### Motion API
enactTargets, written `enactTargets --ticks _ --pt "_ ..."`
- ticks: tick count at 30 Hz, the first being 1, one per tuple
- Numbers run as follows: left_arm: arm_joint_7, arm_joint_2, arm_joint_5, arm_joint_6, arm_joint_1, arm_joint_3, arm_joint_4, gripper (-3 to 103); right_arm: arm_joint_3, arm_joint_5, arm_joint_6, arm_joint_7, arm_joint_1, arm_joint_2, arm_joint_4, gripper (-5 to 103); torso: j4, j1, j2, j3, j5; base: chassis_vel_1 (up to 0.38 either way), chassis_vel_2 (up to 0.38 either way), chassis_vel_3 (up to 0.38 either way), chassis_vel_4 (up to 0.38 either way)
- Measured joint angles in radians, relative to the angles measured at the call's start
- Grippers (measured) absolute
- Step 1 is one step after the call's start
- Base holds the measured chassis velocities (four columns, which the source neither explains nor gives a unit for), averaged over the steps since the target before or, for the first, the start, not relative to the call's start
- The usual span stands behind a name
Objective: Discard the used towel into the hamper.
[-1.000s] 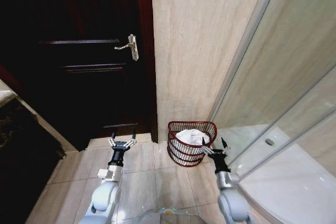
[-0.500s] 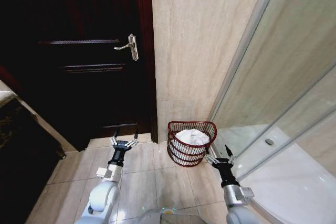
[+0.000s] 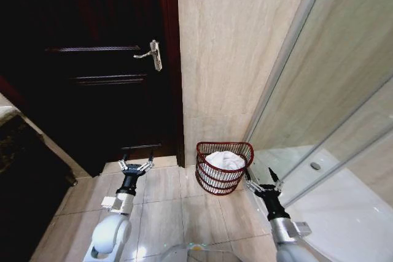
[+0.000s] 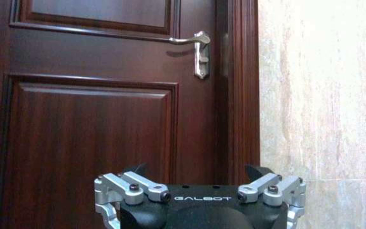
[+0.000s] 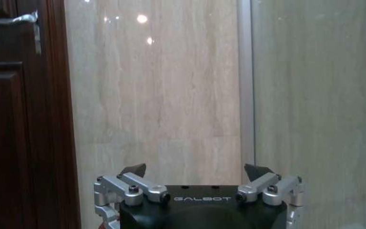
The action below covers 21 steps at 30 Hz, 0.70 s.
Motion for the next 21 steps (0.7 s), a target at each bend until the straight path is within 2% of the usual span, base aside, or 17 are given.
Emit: enactTargets --ticks 7,21 --pt "0.007 -0.008 0.000 -0.010 0.041 -0.013 -0.023 100 -0.015 0.006 0.006 0.023 -0.014 0.015 0.023 100 0.0003 0.000 0.000 0.000 0.0000 0.000 0.000 0.000 0.000" --pt "0.016 -0.009 0.001 -0.025 0.043 -0.007 -0.027 100 -0.042 -0.038 -0.001 0.056 -0.026 0.036 0.053 100 0.0002 0.000 0.000 0.000 0.0000 0.000 0.000 0.000 0.000"
